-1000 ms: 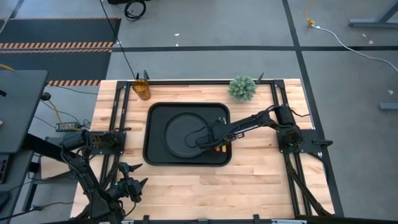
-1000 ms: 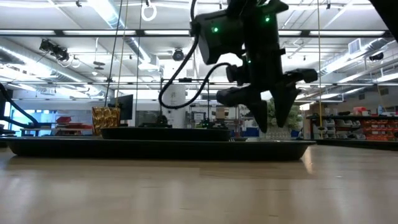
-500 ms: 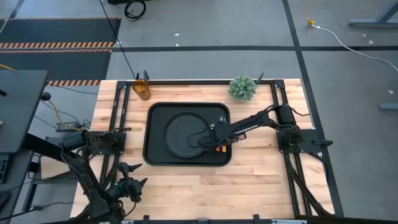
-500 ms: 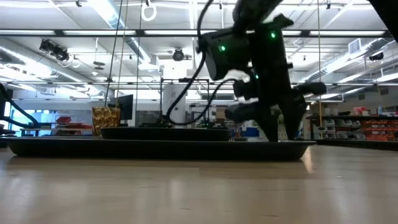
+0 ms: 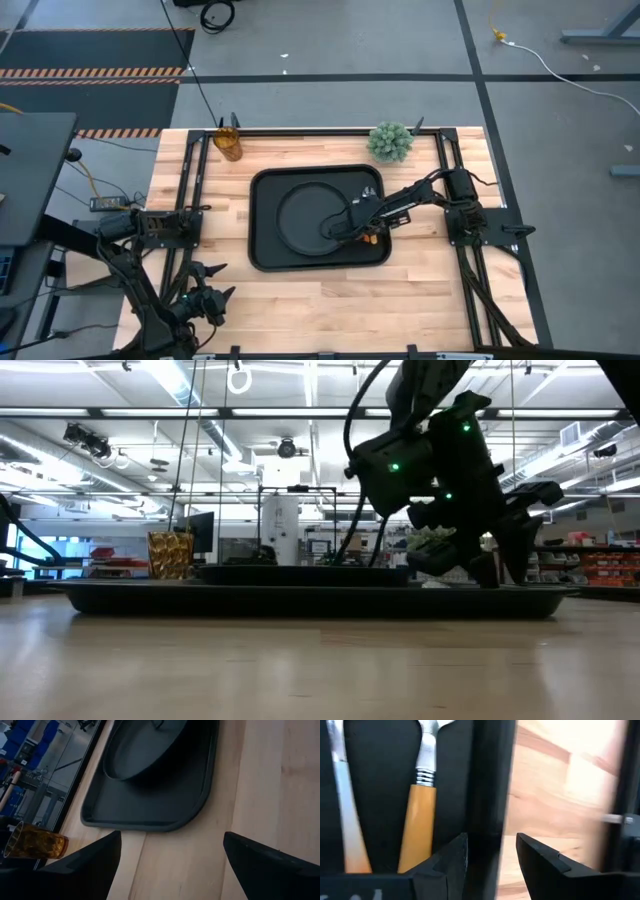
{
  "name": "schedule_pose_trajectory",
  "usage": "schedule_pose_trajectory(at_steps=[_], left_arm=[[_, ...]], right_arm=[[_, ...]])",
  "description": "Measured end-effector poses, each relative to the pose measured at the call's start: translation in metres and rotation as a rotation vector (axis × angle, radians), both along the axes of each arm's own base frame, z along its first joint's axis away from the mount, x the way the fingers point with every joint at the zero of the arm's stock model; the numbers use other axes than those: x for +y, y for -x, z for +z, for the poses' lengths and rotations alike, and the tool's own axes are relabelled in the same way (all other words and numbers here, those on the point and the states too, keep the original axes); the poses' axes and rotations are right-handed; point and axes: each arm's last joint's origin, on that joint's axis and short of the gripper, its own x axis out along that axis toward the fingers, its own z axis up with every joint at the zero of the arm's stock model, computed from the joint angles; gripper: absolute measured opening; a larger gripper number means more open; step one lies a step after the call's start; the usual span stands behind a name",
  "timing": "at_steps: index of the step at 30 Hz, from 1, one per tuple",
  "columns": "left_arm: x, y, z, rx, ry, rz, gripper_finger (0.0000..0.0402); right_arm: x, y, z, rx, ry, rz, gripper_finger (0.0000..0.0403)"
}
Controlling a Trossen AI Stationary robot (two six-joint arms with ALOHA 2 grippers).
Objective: Pick and place plate/cup/fork/spoon on tray
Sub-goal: Put the yellow spoon on the black serving tray to the right of the orange fork, then put the brown glass on the black serving tray to the top left of the black plate
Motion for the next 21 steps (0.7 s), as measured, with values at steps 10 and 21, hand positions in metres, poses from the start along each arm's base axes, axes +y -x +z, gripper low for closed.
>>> schedule_pose_trajectory(at_steps=[10, 21], left_arm=[[0.0, 0.0, 0.0, 0.0, -0.002, 0.0, 0.0355], [0.002, -0.003, 0.003, -0.06, -0.029, -0.015, 0.0355]], right_arm=[[-0.004, 0.004, 0.008, 0.043, -0.008, 0.056, 0.0175], [-0.038, 0.035, 0.115, -0.276, 0.303, 0.148, 0.0178]])
